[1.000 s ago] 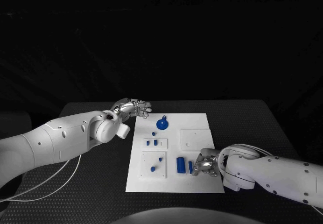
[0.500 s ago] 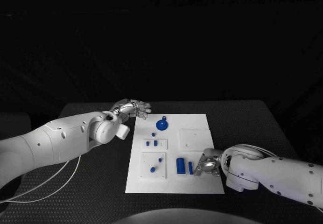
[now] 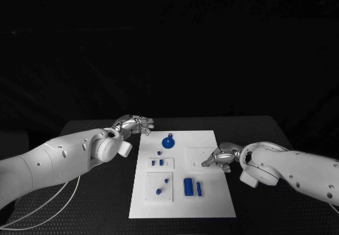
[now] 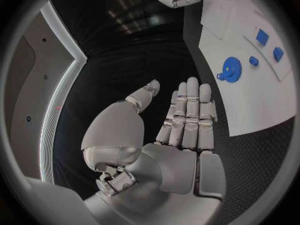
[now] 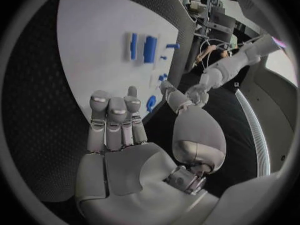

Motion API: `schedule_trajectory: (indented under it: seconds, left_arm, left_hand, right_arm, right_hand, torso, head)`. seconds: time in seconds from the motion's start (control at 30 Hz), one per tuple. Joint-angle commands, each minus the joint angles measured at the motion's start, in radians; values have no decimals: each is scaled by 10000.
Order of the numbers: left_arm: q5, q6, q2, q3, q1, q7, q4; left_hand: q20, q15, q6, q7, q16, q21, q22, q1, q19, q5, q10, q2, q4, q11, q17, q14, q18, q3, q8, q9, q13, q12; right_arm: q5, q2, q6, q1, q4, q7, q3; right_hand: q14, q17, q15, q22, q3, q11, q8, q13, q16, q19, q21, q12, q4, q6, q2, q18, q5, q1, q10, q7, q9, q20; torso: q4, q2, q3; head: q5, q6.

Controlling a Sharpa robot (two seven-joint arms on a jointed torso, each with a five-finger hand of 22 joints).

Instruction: Assemble the parts on the task board

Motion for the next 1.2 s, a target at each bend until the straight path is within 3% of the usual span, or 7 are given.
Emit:
schedule_trajectory:
  seconds: [0.03, 0.57, 0.67, 0.7, 0.73, 0.93, 1.2]
  left_arm:
    - [170, 14, 63, 11, 159, 305, -219]
    - [767, -349, 866, 25, 699, 1028, -1880]
    - [800, -358, 1005, 25, 697, 1048, -2034]
    - [497, -210, 913, 22, 692, 641, -1962]
    - [499, -230, 907, 26, 688, 647, -1942]
    - [547, -833, 746, 122, 556, 821, -1346]
    - [713, -2909, 191, 456, 104, 1424, 707]
  left_hand:
    - [16, 22, -66, 0, -65, -59, 16, -28, 15, -8, -56, -38, 11, -18, 16, 15, 144, -1, -21, 17, -10, 40]
    - [912, 902, -670, -272, -2209, -1323, -32, 1, -1899, -29, -1736, -175, -100, 22, -687, -2684, -56, -52, -336, -174, -592, -224]
    - [922, 905, -780, -307, -2264, -1381, -39, 5, -1973, -30, -1863, -189, -103, 0, -713, -2762, -86, -57, -395, -201, -634, -230]
    - [479, -518, -8251, -1799, -5052, -4840, -3888, -3016, -8347, -550, -11782, 780, 1791, -1305, -6332, -10487, -387, -5342, -3060, -5049, -1406, -851]
    - [479, -518, -8251, -1799, -5052, -4840, -4048, -10061, -8347, -550, -11782, 780, 1791, -1305, -6332, -10487, -387, -5342, -3060, -5049, -1406, -851]
    - [479, -518, -8251, -1799, -5052, -4840, -12904, -10061, -8347, -550, -11782, 780, 1791, -1305, -6332, -10487, -387, -5342, -3060, -5049, -1406, -851]
    - [479, -518, -8251, -1799, -5052, -4840, -12904, -10061, -8347, -550, -11782, 780, 1791, -1305, -6332, -10487, -387, -5342, -3060, -5049, -1406, -851]
  right_arm:
    - [2241, 434, -432, 241, -1227, 3078, 185]
    - [5745, 2601, -32, 387, -5926, 5123, 1388]
    - [5745, 2666, -10, 387, -6052, 5204, 1397]
    - [4999, 2614, -292, 389, -5997, 4569, 1387]
    - [5008, 2608, -310, 386, -5977, 4579, 1387]
    - [5304, 2422, -840, 293, -5374, 4862, 1387]
    - [6322, 1782, -2666, -26, -3298, 5838, 1388]
  right_hand:
    - [-193, -17, 10, -12, -202, 31, -35, -46, -157, -210, -133, 3, -251, -274, 555, 213, 255, 177, -198, 224, 46, 16]
    - [-4647, -3805, 2353, -2085, 47, 1515, -328, -5479, -5643, -5551, -4909, -5600, -701, -1527, 1318, -850, 461, 1874, -3197, 860, 35, 1807]
    - [-4647, -3805, 2353, -2085, 47, 1515, -328, -5479, -5643, -5551, -4909, -5600, -701, -1527, 1318, -850, 461, 1874, -3197, 860, 35, 1807]
    - [-12523, -10656, 1067, -5092, -6296, 16, -2051, -10936, -12166, -11188, -10727, -10762, 2324, -10057, 2313, -2405, -705, -7483, -11487, -918, -6368, 323]
    - [-12523, -10656, 1067, -12129, -6296, 16, -2051, -10936, -12166, -11188, -10727, -10762, 2324, -10057, 2313, -2405, -705, -7483, -11487, -918, -6368, 323]
    - [-12523, -10656, 1067, -12129, -6296, 16, -2051, -10936, -12166, -11188, -10727, -10762, 2324, -10057, 2313, -2405, -705, -7483, -11487, -918, -6368, 323]
    - [-12523, -10656, 1067, -12129, -6296, 16, -2051, -10936, -12166, -11188, -10727, -10762, 2324, -10057, 2313, -2405, -705, -7483, -11487, -918, -6368, 323]
  torso:
    - [-83, -47, -63]
    - [-55, -310, -29]
    - [-28, -349, -1]
    - [-72, -286, -39]
    - [-67, -292, -40]
    - [90, -481, -90]
    - [372, -822, -180]
  head:
    - [-8, 703]
    - [191, 2077]
    - [192, 2047]
    - [180, 2031]
    - [174, 2021]
    - [-13, 1720]
    - [-349, 1176]
